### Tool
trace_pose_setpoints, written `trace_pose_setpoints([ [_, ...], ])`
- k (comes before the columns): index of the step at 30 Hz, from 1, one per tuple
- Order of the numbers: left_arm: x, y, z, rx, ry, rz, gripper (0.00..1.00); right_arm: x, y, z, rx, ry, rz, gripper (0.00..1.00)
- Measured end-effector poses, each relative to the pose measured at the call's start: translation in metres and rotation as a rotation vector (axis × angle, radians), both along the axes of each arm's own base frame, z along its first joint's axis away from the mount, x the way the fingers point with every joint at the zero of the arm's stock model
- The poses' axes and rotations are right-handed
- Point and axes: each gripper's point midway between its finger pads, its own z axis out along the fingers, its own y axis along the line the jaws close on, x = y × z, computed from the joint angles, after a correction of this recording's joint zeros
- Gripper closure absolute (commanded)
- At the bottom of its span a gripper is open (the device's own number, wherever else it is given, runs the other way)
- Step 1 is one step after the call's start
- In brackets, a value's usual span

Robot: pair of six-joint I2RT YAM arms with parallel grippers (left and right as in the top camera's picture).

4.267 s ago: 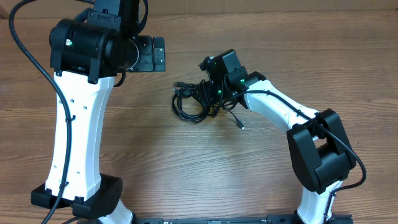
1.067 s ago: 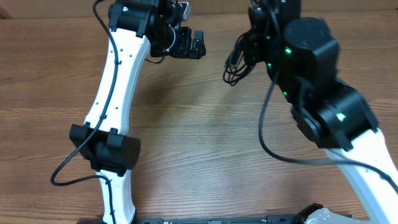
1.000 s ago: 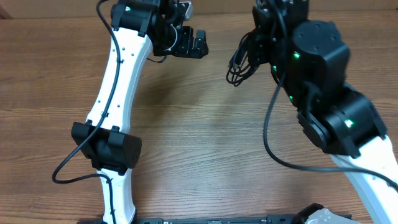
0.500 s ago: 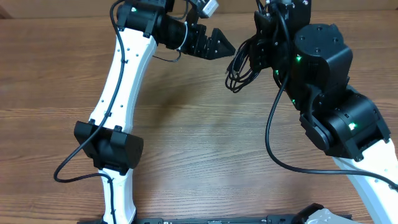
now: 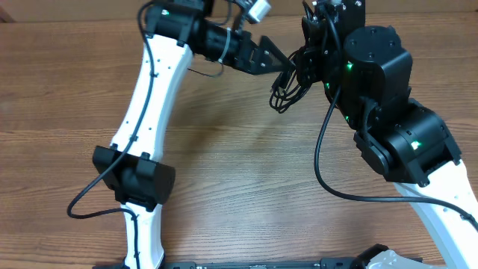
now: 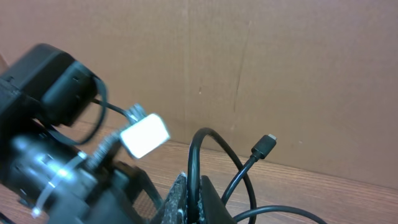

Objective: Untangle cables

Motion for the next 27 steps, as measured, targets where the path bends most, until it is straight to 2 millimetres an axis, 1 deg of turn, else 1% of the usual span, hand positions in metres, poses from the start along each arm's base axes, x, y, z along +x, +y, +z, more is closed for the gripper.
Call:
trace_pose_setpoints([
  [4,-0.005,-0.015,-0.020,0.128,-0.018,0.023,0.00,0.000,0.000,0.000,0.000,0.000,0.001,0.96],
  [6,-0.002,-0.016,-0.029,0.193,-0.031,0.053,0.01,0.000,0.000,0.000,0.001,0.000,0.000,0.96],
  [7,0.001,-0.013,-0.034,0.227,-0.037,0.075,0.05,0.000,0.000,0.000,0.001,-0.002,0.000,0.96],
  [8,0.005,-0.008,-0.040,0.274,-0.040,0.106,0.09,0.000,0.000,0.001,0.003,-0.005,0.000,0.96],
  [9,0.008,-0.003,-0.044,0.306,-0.044,0.126,0.16,0.001,0.000,0.003,0.006,-0.009,0.000,0.96],
  [10,0.011,0.003,-0.049,0.344,-0.042,0.148,0.21,0.001,0.001,0.004,0.008,-0.014,0.000,0.96],
  [11,0.013,0.011,-0.056,0.396,-0.037,0.175,0.22,0.001,0.001,0.004,0.010,-0.016,0.001,0.96],
  [15,0.011,0.050,-0.081,0.607,0.013,0.259,0.23,-0.004,0.001,0.009,0.012,-0.029,0.014,0.96],
  [17,0.010,0.068,-0.088,0.681,0.032,0.286,0.24,-0.009,-0.002,0.015,0.015,-0.044,0.019,0.96],
  [19,0.013,0.084,-0.091,0.726,0.044,0.316,0.23,-0.017,-0.006,0.024,0.023,-0.066,0.022,0.96],
  [21,0.020,0.101,-0.094,0.760,0.043,0.353,0.21,-0.026,-0.013,0.039,0.043,-0.105,0.019,0.96],
  [22,0.023,0.109,-0.095,0.776,0.043,0.371,0.21,-0.033,-0.017,0.049,0.057,-0.133,0.016,0.96],
  [24,0.028,0.121,-0.096,0.797,0.043,0.400,0.21,-0.047,-0.027,0.061,0.073,-0.161,0.009,0.96],
  [27,0.032,0.130,-0.096,0.810,0.044,0.420,0.20,-0.052,-0.033,0.061,0.066,-0.152,0.001,0.96],
])
